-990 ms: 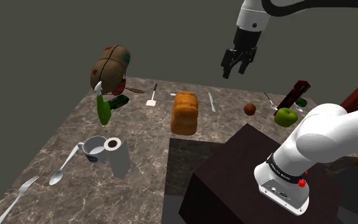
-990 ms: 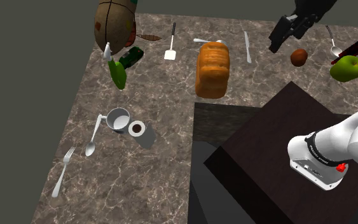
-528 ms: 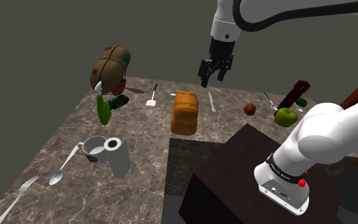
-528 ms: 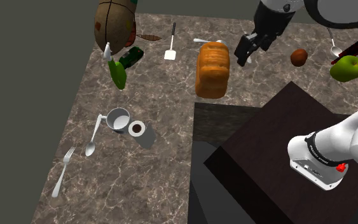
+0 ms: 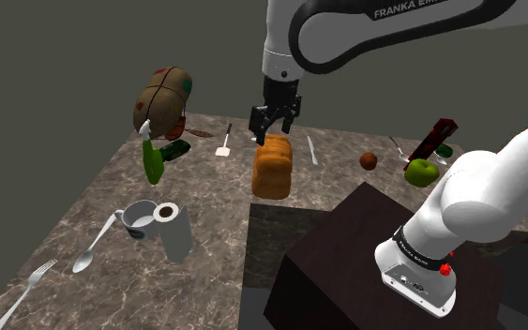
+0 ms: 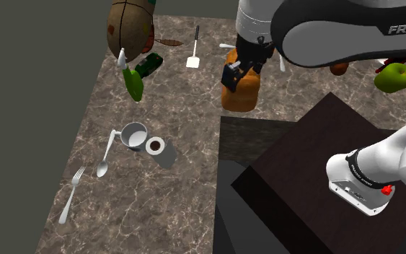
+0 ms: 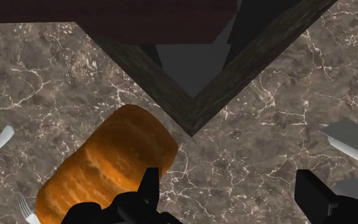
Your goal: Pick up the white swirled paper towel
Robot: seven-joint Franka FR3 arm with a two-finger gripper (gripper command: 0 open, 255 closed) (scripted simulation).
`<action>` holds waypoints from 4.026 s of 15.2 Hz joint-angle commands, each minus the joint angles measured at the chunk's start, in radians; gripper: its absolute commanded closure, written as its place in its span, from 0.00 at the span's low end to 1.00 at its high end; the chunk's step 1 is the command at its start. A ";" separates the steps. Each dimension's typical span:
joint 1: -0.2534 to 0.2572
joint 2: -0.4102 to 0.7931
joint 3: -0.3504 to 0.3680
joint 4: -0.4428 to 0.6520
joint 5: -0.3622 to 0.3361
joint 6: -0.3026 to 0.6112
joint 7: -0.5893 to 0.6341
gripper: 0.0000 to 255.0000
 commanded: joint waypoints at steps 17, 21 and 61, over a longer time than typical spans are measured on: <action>0.178 0.625 0.149 0.478 -0.274 0.105 0.273 0.00; 0.255 0.776 0.144 0.642 -0.341 0.077 0.310 0.00; 0.317 0.854 0.144 0.829 -0.364 -0.036 0.312 1.00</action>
